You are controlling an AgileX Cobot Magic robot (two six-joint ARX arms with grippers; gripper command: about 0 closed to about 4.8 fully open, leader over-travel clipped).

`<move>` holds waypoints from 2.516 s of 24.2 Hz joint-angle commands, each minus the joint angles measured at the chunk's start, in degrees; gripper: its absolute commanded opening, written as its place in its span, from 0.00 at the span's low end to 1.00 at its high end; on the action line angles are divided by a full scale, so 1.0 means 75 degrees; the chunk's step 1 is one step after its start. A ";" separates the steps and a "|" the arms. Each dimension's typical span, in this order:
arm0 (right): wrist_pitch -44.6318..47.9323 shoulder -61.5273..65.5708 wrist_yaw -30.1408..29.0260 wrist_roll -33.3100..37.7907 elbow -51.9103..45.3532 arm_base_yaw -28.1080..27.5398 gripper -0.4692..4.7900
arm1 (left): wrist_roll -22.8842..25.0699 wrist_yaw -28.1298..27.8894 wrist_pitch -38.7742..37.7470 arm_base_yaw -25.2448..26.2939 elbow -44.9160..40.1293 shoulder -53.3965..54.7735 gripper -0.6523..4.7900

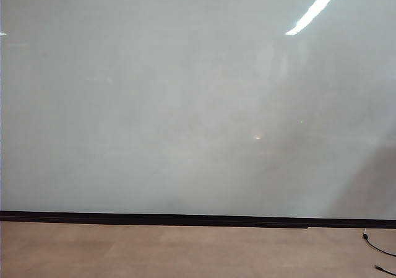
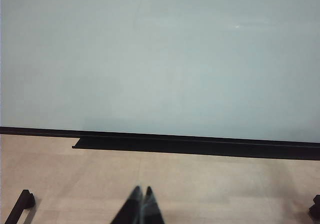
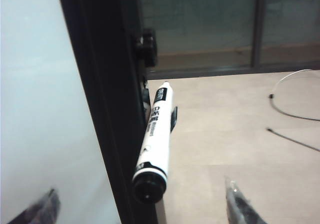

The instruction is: Pick up the pen on the shelf to the right of the whiteboard and write the letter A.

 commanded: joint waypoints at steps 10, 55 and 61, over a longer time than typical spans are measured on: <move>0.0134 0.0638 0.0254 0.0350 0.0775 0.0248 0.89 | 0.0032 0.0006 0.0044 0.0000 0.0020 0.0003 0.11; 0.0137 0.0860 0.0251 -0.0283 0.1355 0.0446 0.70 | 0.0032 0.0003 0.0047 0.0000 0.0020 0.0003 0.11; 0.0137 0.0860 0.0119 -0.0283 0.1358 0.0452 0.64 | 0.0032 0.0003 0.0047 0.0000 0.0020 0.0003 0.11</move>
